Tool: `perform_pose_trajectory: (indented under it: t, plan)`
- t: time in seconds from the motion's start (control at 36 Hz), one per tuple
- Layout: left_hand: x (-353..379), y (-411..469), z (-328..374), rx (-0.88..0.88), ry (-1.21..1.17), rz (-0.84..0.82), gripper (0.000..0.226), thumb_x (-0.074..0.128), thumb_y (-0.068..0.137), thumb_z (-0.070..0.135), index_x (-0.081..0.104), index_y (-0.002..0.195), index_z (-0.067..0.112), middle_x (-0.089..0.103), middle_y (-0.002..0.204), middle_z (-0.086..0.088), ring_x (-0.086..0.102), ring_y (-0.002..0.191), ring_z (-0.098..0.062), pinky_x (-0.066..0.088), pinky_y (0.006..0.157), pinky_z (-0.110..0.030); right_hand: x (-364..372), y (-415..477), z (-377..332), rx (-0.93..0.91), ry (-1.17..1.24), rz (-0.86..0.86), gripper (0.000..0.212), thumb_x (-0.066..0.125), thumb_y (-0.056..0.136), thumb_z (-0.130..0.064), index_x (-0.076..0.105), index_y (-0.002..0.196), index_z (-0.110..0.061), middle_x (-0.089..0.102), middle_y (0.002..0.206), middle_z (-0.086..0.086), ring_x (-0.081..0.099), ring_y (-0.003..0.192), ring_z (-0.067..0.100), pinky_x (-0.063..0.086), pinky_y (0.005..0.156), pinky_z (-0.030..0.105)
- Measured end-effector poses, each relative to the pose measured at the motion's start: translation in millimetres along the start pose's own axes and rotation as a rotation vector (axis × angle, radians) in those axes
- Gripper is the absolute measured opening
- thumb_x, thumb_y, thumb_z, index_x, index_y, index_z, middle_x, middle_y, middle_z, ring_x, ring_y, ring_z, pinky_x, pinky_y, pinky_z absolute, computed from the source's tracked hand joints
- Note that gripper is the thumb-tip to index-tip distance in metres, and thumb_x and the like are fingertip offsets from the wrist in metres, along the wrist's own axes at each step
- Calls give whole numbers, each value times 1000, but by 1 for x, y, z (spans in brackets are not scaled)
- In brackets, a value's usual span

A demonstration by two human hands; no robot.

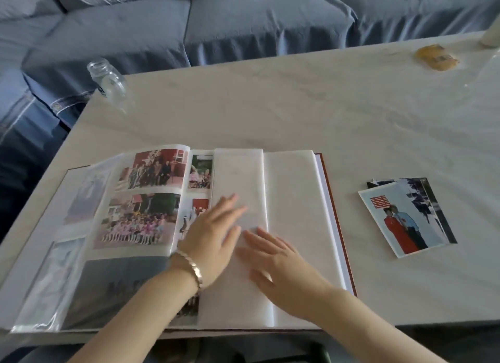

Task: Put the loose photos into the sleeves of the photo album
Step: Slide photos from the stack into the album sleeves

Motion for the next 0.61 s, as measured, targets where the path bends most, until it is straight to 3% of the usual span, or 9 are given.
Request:
perform_pose_trajectory:
  t: [0.06,0.11,0.22,0.31,0.39,0.5,0.61]
  plan:
    - [10,4,2,7,194,-160,46,15,98,39,17,145,37,-7,141,22,-4,140,-2,-5,113,-27,-13,-3,2,16,109,35,36,44,98,-18,52,133,-22,37,146,-10,20,137,-2,11,111,9]
    - [15,5,1,-16,366,-237,58,-4,90,47,6,147,38,-15,146,20,-7,143,-8,-10,111,-28,-30,-11,10,107,163,73,30,48,96,-17,62,122,-22,53,133,-13,43,124,-2,23,100,1]
    - [15,4,6,-106,413,-169,49,19,100,42,13,148,34,4,157,12,2,144,-10,0,116,-30,-63,-37,48,332,20,237,30,52,94,-26,57,124,-30,38,135,-24,48,122,4,30,95,5]
    - [13,5,13,-128,417,-164,50,27,99,43,19,147,34,11,156,11,9,143,-11,6,117,-32,-85,-60,78,586,-136,318,49,54,92,-34,42,138,-27,22,153,-6,30,137,18,29,108,30]
    - [11,13,23,-159,429,-130,47,30,98,43,27,144,33,23,151,11,22,138,-12,16,114,-32,-102,-80,103,814,-243,317,73,57,85,-49,25,146,-22,11,156,7,10,143,25,17,114,38]
    - [15,21,34,-170,343,-53,38,40,95,40,50,130,30,43,138,8,40,126,-15,26,106,-30,-108,-94,121,938,-304,243,87,60,78,-58,19,145,-20,28,144,12,23,132,29,26,108,39]
    - [27,28,38,-142,138,59,26,64,83,18,68,109,11,62,114,-6,56,110,-28,39,97,-39,-110,-96,132,1068,-246,199,97,66,69,-64,22,142,-17,36,129,15,31,121,31,32,101,39]
Point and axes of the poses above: each hand's wrist, its own y-axis towards the middle knuckle, its own x-axis out of the palm, z = x × y, the point moved 2 cm from there along y, towards the middle knuckle
